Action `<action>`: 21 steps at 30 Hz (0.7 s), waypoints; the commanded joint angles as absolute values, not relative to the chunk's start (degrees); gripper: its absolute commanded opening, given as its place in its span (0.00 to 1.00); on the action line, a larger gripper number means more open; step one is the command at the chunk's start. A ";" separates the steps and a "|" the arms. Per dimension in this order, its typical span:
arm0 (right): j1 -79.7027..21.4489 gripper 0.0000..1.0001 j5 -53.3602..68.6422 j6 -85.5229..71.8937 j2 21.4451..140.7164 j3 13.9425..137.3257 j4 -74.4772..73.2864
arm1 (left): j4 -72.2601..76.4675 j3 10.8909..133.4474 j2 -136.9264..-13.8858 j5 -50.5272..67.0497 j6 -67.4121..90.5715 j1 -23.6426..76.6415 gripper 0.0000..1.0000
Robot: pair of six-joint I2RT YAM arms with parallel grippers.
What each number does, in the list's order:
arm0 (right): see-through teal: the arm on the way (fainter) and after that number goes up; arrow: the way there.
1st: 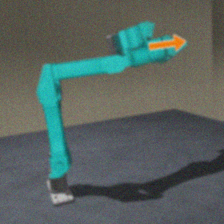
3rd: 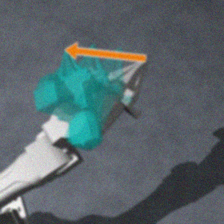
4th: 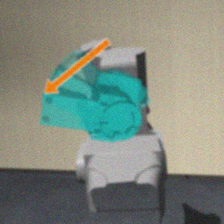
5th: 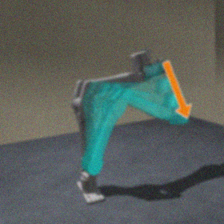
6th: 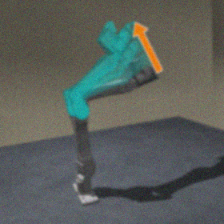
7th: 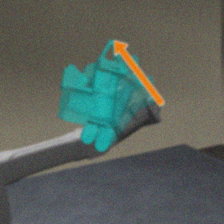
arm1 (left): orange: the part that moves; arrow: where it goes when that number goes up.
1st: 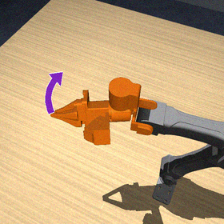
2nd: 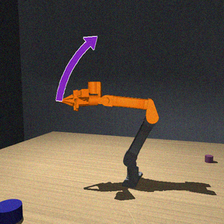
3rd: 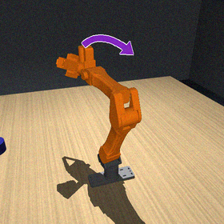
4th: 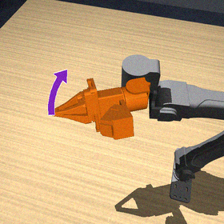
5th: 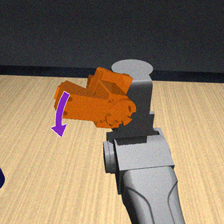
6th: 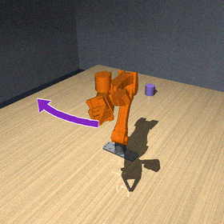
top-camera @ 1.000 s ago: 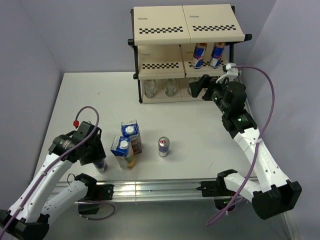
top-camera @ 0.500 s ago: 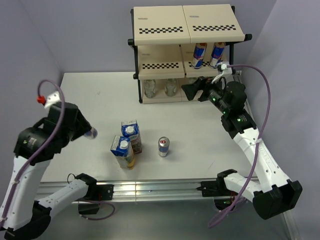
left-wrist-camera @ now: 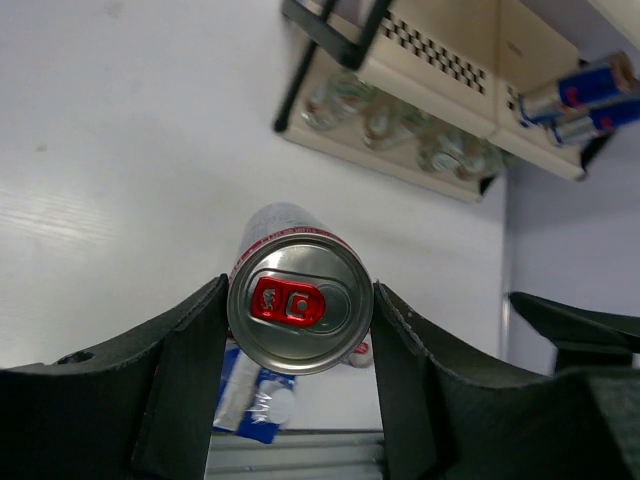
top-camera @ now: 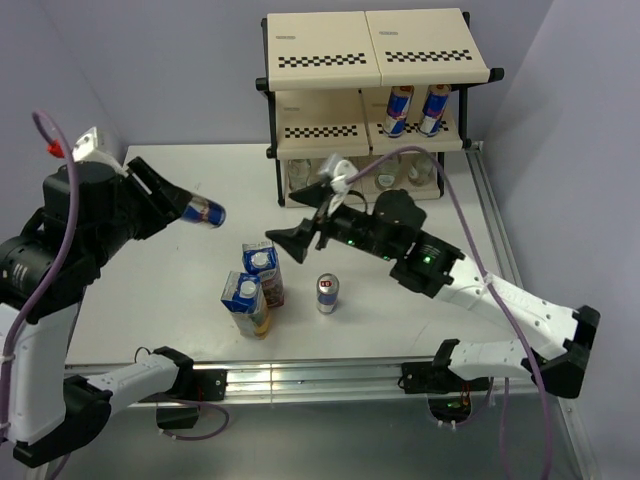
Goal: Place and organize the beverage onto the shelf
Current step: Place the drink on the shelf.
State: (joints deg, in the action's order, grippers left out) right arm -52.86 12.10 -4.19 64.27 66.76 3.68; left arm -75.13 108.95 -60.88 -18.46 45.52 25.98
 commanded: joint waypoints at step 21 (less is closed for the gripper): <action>-64.34 0.74 -21.36 28.12 81.47 83.75 0.63 | -53.88 110.21 -69.34 10.90 47.20 26.19 0.00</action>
